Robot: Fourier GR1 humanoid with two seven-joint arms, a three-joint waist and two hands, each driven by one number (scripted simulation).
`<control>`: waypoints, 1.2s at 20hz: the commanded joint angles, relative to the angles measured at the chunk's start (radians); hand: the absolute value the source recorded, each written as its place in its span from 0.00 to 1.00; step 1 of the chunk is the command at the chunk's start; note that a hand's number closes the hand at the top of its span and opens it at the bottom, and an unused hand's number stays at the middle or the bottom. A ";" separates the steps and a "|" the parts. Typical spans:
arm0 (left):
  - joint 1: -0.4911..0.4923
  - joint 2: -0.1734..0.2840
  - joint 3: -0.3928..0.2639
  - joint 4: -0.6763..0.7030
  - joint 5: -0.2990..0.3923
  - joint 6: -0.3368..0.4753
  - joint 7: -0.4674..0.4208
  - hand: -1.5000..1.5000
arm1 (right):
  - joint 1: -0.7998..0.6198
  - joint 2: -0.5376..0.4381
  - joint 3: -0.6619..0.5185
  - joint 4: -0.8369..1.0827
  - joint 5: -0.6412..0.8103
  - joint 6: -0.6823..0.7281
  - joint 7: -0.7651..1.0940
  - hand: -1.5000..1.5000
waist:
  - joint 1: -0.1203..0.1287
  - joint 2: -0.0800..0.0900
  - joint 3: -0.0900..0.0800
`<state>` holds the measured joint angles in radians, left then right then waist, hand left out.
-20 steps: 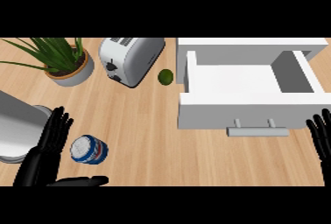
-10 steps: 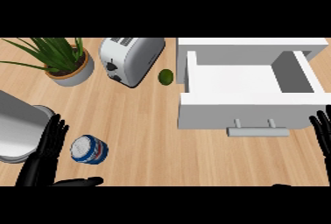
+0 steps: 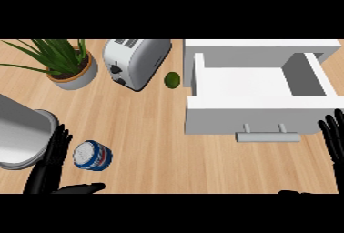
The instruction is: Pick up the can, place it into the drawer and close the drawer
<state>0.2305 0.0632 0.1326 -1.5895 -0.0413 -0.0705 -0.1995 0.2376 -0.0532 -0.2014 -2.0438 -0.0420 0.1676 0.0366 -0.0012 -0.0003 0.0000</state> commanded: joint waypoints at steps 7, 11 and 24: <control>-0.004 0.058 0.068 0.105 0.042 -0.075 -0.090 0.00 | 0.033 -0.001 -0.042 0.014 -0.016 0.045 -0.054 0.00 | 0.000 0.000 0.000; -0.028 0.043 0.072 0.162 0.024 -0.043 -0.109 0.00 | 0.060 0.052 0.102 -0.082 0.072 -0.064 -0.002 0.00 | 0.000 0.000 0.000; -0.120 0.055 0.096 0.398 0.044 -0.061 -0.219 0.00 | -0.026 0.052 0.004 -0.019 0.026 -0.019 0.014 0.00 | 0.001 0.000 0.000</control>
<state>0.1315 0.1068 0.2213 -1.2097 -0.0164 -0.1152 -0.4165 0.2530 -0.0242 -0.2079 -2.1097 -0.0409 0.1774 0.0650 -0.0017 -0.0005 -0.0002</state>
